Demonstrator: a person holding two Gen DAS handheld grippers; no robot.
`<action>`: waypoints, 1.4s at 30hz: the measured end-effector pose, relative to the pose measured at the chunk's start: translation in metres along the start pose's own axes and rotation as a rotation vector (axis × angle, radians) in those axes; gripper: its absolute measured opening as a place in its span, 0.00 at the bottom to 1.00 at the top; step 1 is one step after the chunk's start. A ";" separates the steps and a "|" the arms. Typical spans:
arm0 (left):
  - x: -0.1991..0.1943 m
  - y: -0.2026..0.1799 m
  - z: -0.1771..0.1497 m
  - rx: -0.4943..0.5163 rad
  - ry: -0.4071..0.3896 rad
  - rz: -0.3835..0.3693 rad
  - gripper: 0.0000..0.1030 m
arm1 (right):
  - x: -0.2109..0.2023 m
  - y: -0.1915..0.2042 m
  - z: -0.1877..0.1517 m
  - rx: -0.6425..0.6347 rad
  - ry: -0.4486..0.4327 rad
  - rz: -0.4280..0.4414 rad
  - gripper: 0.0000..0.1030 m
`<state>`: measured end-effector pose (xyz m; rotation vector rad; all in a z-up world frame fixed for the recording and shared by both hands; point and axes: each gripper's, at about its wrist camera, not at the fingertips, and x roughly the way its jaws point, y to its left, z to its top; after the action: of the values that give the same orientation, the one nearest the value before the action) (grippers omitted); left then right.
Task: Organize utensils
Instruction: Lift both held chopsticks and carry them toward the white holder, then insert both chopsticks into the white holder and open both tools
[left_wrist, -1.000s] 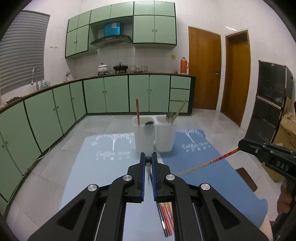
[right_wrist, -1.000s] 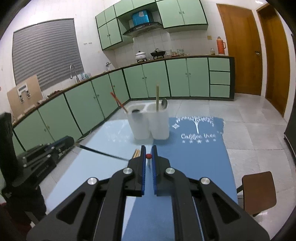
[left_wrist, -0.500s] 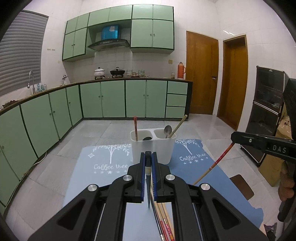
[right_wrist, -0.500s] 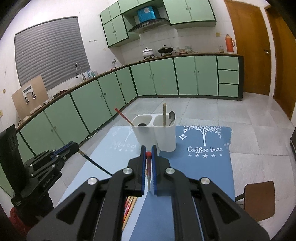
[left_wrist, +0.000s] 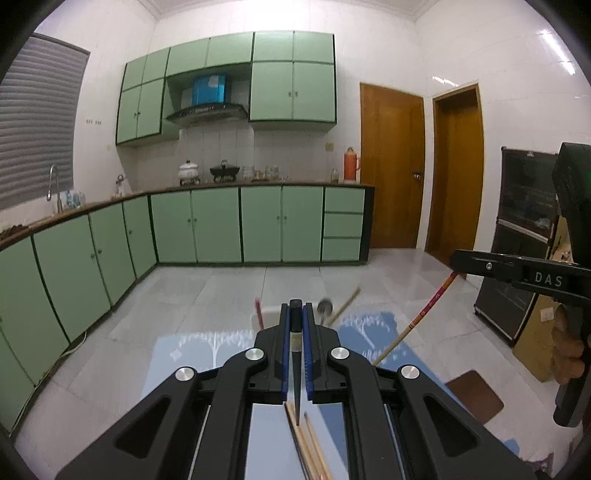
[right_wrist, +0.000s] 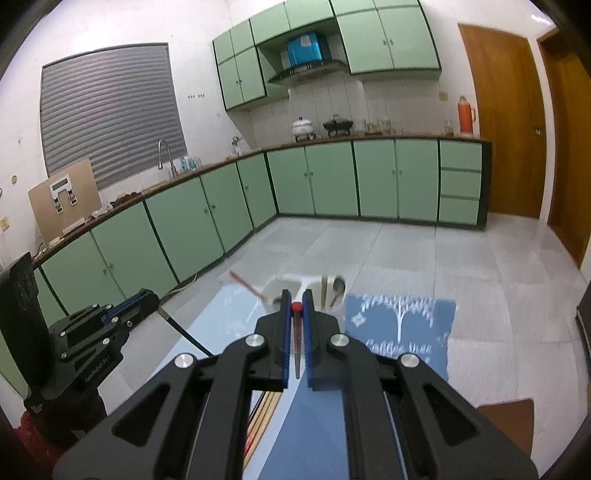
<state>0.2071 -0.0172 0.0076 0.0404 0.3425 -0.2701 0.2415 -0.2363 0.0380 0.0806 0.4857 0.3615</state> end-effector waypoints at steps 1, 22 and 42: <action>0.000 -0.001 0.008 0.004 -0.019 -0.001 0.06 | -0.001 0.000 0.009 -0.009 -0.016 0.001 0.05; 0.089 0.002 0.085 0.031 -0.160 0.032 0.06 | 0.097 -0.023 0.084 -0.066 -0.033 -0.069 0.05; 0.153 0.034 0.048 -0.040 0.005 0.048 0.24 | 0.169 -0.045 0.045 0.021 0.095 -0.034 0.21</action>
<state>0.3705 -0.0274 0.0006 0.0103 0.3513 -0.2155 0.4161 -0.2171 -0.0041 0.0758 0.5847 0.3284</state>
